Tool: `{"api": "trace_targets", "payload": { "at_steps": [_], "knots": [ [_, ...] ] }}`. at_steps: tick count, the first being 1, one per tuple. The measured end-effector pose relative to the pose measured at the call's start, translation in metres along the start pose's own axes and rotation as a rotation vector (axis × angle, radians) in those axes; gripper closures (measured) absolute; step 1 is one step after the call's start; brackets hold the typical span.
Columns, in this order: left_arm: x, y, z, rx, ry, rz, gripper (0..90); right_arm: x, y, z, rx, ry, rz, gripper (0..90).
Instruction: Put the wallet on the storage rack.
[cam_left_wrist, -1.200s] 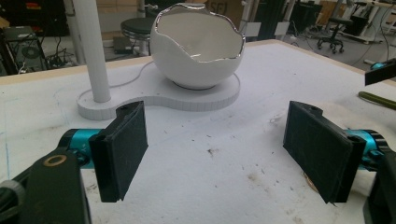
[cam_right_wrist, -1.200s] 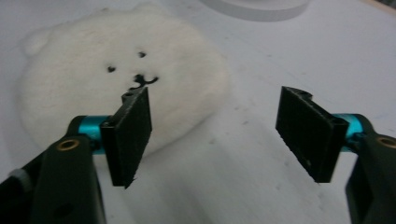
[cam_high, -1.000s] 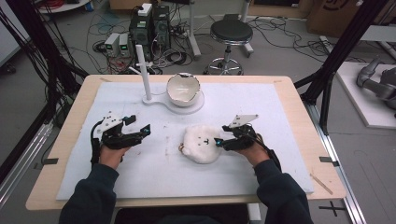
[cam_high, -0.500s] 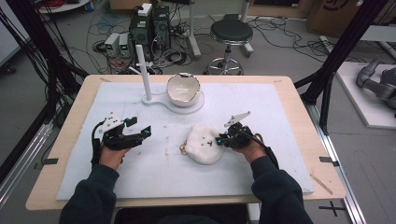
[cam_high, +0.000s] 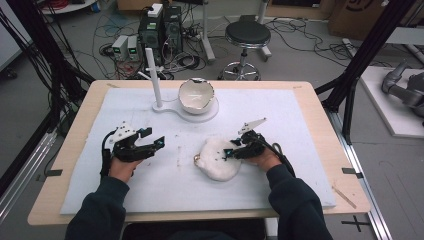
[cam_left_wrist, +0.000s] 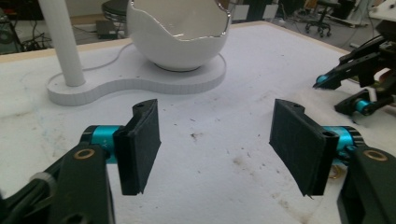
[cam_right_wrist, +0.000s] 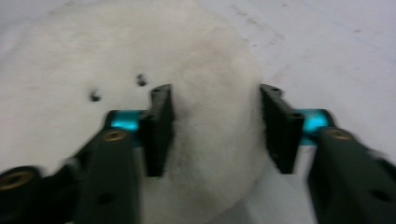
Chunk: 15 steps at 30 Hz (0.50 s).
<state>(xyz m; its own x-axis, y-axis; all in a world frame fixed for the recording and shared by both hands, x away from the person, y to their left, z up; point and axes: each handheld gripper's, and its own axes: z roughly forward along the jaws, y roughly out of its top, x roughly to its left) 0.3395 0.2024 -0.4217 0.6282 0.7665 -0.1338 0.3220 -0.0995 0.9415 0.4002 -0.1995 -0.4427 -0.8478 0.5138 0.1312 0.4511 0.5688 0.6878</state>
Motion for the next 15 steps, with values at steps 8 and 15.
{"api": "trace_targets", "payload": {
  "at_steps": [8,15],
  "knots": [
    [-0.008,0.0,0.007,0.012,-0.074,-0.018,33.5,0.008,0.004,-0.021,-0.1,-0.007,0.074,80.1],
    [-0.031,-0.002,0.029,0.074,-0.186,0.012,30.2,0.023,0.014,-0.037,-0.29,-0.045,0.048,80.3]
  ]
}}
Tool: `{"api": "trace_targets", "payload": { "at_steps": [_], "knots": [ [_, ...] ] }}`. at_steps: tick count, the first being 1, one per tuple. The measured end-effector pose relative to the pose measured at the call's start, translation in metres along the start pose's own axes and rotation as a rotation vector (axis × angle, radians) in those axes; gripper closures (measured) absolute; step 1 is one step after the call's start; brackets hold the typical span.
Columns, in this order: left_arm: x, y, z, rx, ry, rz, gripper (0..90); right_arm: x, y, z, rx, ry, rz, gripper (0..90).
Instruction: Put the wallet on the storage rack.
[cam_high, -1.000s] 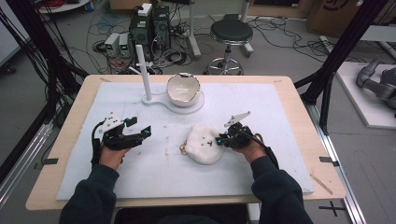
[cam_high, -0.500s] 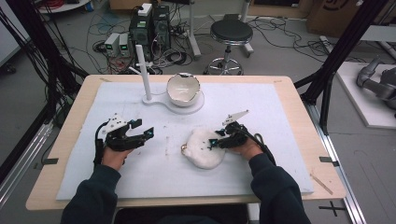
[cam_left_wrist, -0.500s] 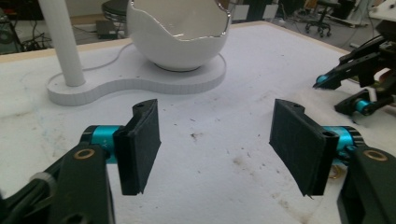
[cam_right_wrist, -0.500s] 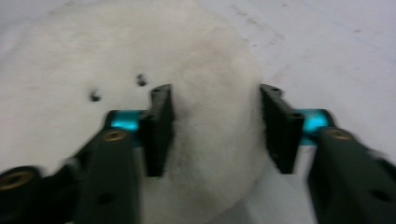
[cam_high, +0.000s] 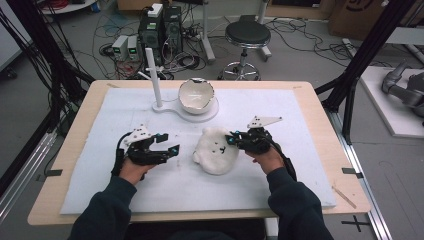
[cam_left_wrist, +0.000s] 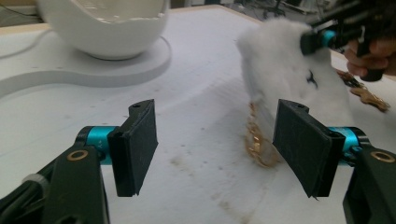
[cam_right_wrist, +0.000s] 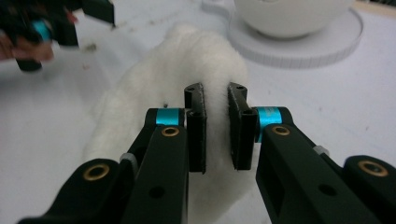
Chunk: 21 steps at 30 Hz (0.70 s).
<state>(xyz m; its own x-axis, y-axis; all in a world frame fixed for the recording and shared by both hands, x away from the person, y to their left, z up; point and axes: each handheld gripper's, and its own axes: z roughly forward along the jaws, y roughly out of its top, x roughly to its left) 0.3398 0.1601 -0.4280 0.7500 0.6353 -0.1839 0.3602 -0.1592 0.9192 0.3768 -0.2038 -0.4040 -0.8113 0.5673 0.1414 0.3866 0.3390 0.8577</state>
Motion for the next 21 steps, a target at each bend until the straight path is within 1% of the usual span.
{"api": "trace_targets", "payload": {
  "at_steps": [3,4,5,6,7,8,9,10,11,12,13,15,16,18,19,20,21],
  "knots": [
    [-0.01,0.001,0.014,0.026,-0.03,0.019,28.8,0.007,0.004,-0.001,-0.044,-0.001,-0.021,80.6],
    [-0.013,0.0,0.019,0.033,-0.041,0.024,28.6,0.011,0.007,-0.002,-0.072,0.0,-0.039,80.7],
    [-0.016,0.0,0.024,0.044,-0.049,0.029,28.6,0.011,0.007,-0.002,-0.072,0.0,-0.039,80.7],
    [-0.018,-0.001,0.027,0.055,-0.061,0.031,29.0,0.014,0.008,-0.002,-0.089,0.003,-0.045,80.8],
    [-0.022,-0.002,0.032,0.073,-0.079,0.042,29.0,0.014,0.008,-0.002,-0.089,0.003,-0.045,80.8],
    [-0.024,-0.003,0.035,0.087,-0.095,0.045,31.2,0.016,0.009,-0.002,-0.1,0.015,-0.046,80.8],
    [-0.026,-0.004,0.038,0.101,-0.105,0.057,35.7,0.017,0.01,-0.002,-0.109,0.021,-0.048,80.8],
    [-0.027,-0.004,0.04,0.11,-0.116,0.06,40.0,0.018,0.01,-0.002,-0.116,0.028,-0.05,81.0],
    [-0.028,-0.005,0.04,0.118,-0.117,0.056,48.3,0.019,0.011,-0.002,-0.121,0.043,-0.042,81.3],
    [-0.028,-0.005,0.041,0.121,-0.124,0.054,48.3,0.019,0.011,-0.002,-0.121,0.043,-0.042,81.3],
    [-0.028,-0.004,0.04,0.121,-0.122,0.055,55.2,0.02,0.011,-0.002,-0.121,0.054,-0.042,81.3],
    [-0.029,-0.003,0.037,0.114,-0.115,0.076,70.2,0.021,0.011,-0.001,-0.115,0.056,-0.048,81.3],
    [-0.029,-0.002,0.035,0.106,-0.104,0.088,74.0,0.02,0.011,-0.001,-0.115,0.061,-0.05,81.3],
    [-0.028,0.0,0.032,0.087,-0.093,0.091,77.3,0.02,0.011,-0.001,-0.112,0.059,-0.056,81.2],
    [-0.027,0.001,0.03,0.071,-0.084,0.085,77.8,0.02,0.011,-0.001,-0.112,0.057,-0.06,81.2],
    [-0.026,0.001,0.028,0.063,-0.079,0.085,78.2,0.02,0.011,-0.002,-0.103,0.063,-0.058,81.1],
    [-0.025,0.002,0.027,0.05,-0.075,0.077,78.2,0.02,0.011,-0.002,-0.089,0.054,-0.071,81.1]
  ]
}}
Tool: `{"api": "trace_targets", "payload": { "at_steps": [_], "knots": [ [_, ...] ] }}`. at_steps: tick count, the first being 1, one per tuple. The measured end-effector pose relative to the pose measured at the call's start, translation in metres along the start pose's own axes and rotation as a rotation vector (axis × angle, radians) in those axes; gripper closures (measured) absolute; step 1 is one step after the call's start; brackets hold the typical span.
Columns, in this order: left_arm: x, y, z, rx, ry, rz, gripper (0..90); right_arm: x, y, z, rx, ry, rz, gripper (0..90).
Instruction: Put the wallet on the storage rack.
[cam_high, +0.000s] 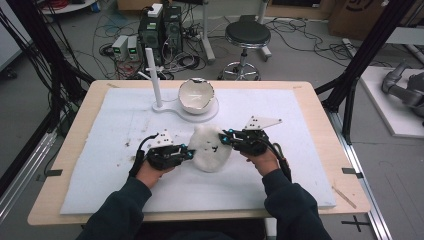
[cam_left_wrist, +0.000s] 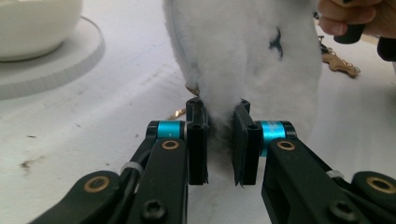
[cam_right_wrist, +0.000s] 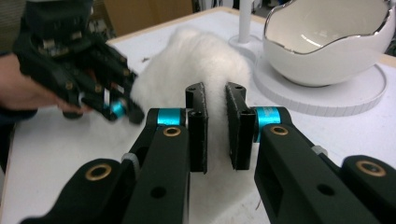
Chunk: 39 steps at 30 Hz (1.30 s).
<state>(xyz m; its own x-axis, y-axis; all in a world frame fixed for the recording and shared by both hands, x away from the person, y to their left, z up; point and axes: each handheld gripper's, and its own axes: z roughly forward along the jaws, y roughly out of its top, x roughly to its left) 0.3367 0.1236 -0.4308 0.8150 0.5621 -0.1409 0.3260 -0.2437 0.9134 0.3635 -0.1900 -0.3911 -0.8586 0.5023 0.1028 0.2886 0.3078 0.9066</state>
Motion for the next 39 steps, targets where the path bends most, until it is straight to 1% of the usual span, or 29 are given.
{"api": "trace_targets", "payload": {
  "at_steps": [1,3,4,5,7,9,10,11,12,13,14,15,16,18,20,22,23,24,25,27,28,30,32,34,36,37,38,39],
  "knots": [
    [0.001,0.0,-0.002,-0.013,0.003,-0.013,78.3,0.0,-0.001,0.0,0.01,-0.002,-0.008,80.9],
    [0.004,0.001,-0.005,-0.035,-0.006,-0.034,78.4,-0.001,-0.002,0.001,0.039,0.0,-0.004,80.7],
    [0.005,0.001,-0.006,-0.039,-0.007,-0.038,78.4,-0.002,-0.003,0.001,0.054,0.004,0.0,80.5],
    [0.006,0.001,-0.007,-0.041,-0.002,-0.035,78.3,-0.003,-0.004,0.002,0.066,0.015,0.013,80.5],
    [0.007,0.001,-0.009,-0.048,0.002,-0.036,78.4,-0.004,-0.006,0.004,0.089,0.032,0.019,80.0],
    [0.009,0.001,-0.011,-0.054,0.003,-0.026,78.6,-0.006,-0.008,0.006,0.103,0.071,0.035,78.0],
    [0.009,0.001,-0.013,-0.051,0.004,-0.014,78.7,-0.007,-0.009,0.006,0.113,0.106,0.054,75.5],
    [0.01,0.001,-0.014,-0.055,-0.001,-0.012,78.9,-0.008,-0.011,0.006,0.131,0.137,0.072,72.7],
    [0.011,0.001,-0.015,-0.063,-0.012,-0.009,79.3,-0.011,-0.013,0.005,0.148,0.154,0.074,59.5],
    [0.011,0.002,-0.016,-0.063,-0.024,-0.001,79.3,-0.011,-0.013,0.005,0.148,0.154,0.074,59.5],
    [0.011,0.003,-0.017,-0.065,-0.038,0.007,79.4,-0.013,-0.014,0.005,0.147,0.155,0.079,52.0],
    [0.01,0.003,-0.018,-0.064,-0.05,0.016,79.6,-0.015,-0.014,0.006,0.142,0.144,0.076,46.8],
    [0.01,0.004,-0.018,-0.07,-0.069,0.018,79.6,-0.016,-0.014,0.006,0.138,0.128,0.07,43.9],
    [0.008,0.005,-0.018,-0.072,-0.096,0.038,79.8,-0.019,-0.016,0.006,0.139,0.123,0.072,39.5],
    [0.007,0.005,-0.018,-0.086,-0.124,0.046,79.8,-0.02,-0.017,0.009,0.149,0.121,0.077,36.2],
    [0.007,0.006,-0.019,-0.095,-0.152,0.057,79.8,-0.019,-0.019,0.013,0.159,0.123,0.065,33.7],
    [0.006,0.007,-0.02,-0.103,-0.159,0.058,79.8,-0.018,-0.019,0.014,0.172,0.127,0.056,33.7],
    [0.006,0.007,-0.021,-0.101,-0.159,0.062,79.8,-0.017,-0.02,0.017,0.181,0.147,0.037,35.9],
    [0.006,0.007,-0.021,-0.101,-0.157,0.061,79.8,-0.017,-0.021,0.018,0.189,0.16,0.035,42.2],
    [0.007,0.008,-0.022,-0.101,-0.145,0.055,79.8,-0.015,-0.021,0.019,0.215,0.208,0.022,59.4],
    [0.009,0.008,-0.023,-0.101,-0.135,0.051,79.7,-0.014,-0.02,0.019,0.22,0.22,0.015,64.3],
    [0.01,0.007,-0.024,-0.094,-0.119,0.045,79.6,-0.014,-0.018,0.017,0.202,0.225,0.01,71.3],
    [0.01,0.007,-0.023,-0.088,-0.095,0.04,79.1,-0.013,-0.015,0.013,0.169,0.211,0.001,74.4],
    [0.012,0.007,-0.022,-0.081,-0.072,0.019,76.3,-0.011,-0.013,0.011,0.149,0.194,-0.025,75.4],
    [0.014,0.007,-0.023,-0.077,-0.038,0.009,72.9,-0.009,-0.012,0.01,0.133,0.162,-0.056,75.8],
    [0.015,0.007,-0.024,-0.083,-0.016,0.001,71.1,-0.008,-0.011,0.009,0.127,0.145,-0.068,76.0],
    [0.018,0.006,-0.026,-0.089,0.002,-0.012,69.4,-0.007,-0.01,0.008,0.12,0.123,-0.074,76.1],
    [0.02,0.006,-0.029,-0.099,0.017,-0.022,67.4,-0.008,-0.008,0.006,0.101,0.092,-0.077,76.4]
  ]
}}
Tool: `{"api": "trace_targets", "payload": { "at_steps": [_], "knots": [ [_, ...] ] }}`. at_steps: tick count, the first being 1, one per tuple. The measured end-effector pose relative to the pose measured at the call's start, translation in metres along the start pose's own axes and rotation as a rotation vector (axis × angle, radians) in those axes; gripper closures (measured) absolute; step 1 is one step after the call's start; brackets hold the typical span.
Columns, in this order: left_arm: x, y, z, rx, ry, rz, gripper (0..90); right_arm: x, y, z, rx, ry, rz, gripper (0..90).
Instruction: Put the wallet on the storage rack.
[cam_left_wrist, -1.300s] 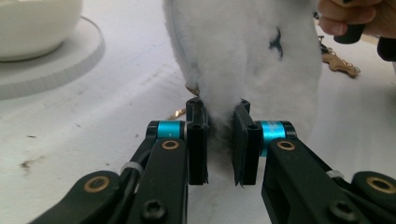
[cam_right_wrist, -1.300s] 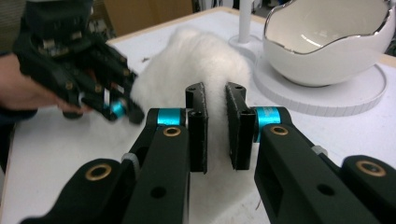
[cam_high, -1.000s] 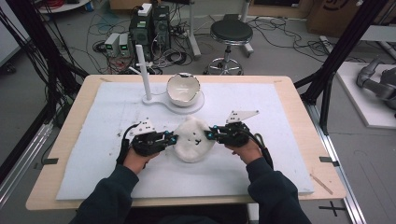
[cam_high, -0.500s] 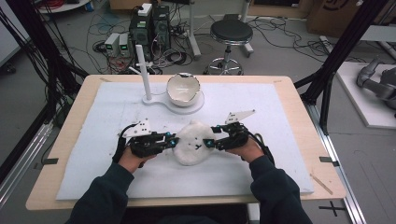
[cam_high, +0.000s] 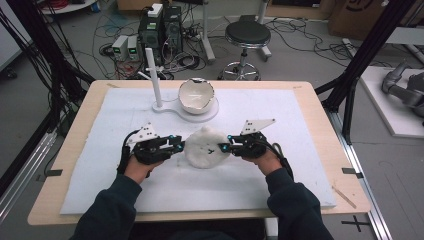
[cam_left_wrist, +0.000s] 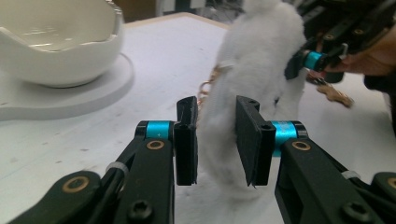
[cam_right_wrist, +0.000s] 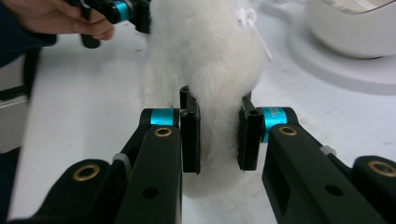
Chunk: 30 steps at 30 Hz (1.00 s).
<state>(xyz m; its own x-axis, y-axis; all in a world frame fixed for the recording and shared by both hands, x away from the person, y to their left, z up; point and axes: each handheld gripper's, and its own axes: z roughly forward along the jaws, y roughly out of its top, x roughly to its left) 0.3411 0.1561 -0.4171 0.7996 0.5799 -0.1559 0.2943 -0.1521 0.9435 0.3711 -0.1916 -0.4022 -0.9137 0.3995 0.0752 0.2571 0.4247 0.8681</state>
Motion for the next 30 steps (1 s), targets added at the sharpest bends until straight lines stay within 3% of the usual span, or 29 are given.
{"api": "trace_targets", "payload": {
  "at_steps": [4,8,12,15,18,30],
  "knots": [
    [0.009,-0.001,-0.011,-0.026,0.06,-0.029,63.7,-0.003,0.003,-0.005,-0.043,-0.051,0.02,76.4],
    [0.021,0.001,-0.028,-0.068,0.125,-0.053,60.2,-0.004,0.009,-0.009,-0.08,-0.104,0.006,76.4],
    [0.035,-0.001,-0.045,-0.093,0.204,-0.114,41.8,-0.009,0.025,-0.01,-0.096,-0.137,-0.015,76.4],
    [0.044,-0.003,-0.054,-0.097,0.26,-0.13,31.3,-0.013,0.039,-0.008,-0.085,-0.157,-0.049,76.3],
    [0.049,-0.004,-0.059,-0.107,0.281,-0.139,23.2,-0.018,0.057,-0.005,-0.069,-0.174,-0.095,76.3],
    [0.057,-0.01,-0.061,-0.095,0.268,-0.164,23.5,-0.047,0.131,0.009,-0.032,-0.275,-0.257,76.2]
  ]
}}
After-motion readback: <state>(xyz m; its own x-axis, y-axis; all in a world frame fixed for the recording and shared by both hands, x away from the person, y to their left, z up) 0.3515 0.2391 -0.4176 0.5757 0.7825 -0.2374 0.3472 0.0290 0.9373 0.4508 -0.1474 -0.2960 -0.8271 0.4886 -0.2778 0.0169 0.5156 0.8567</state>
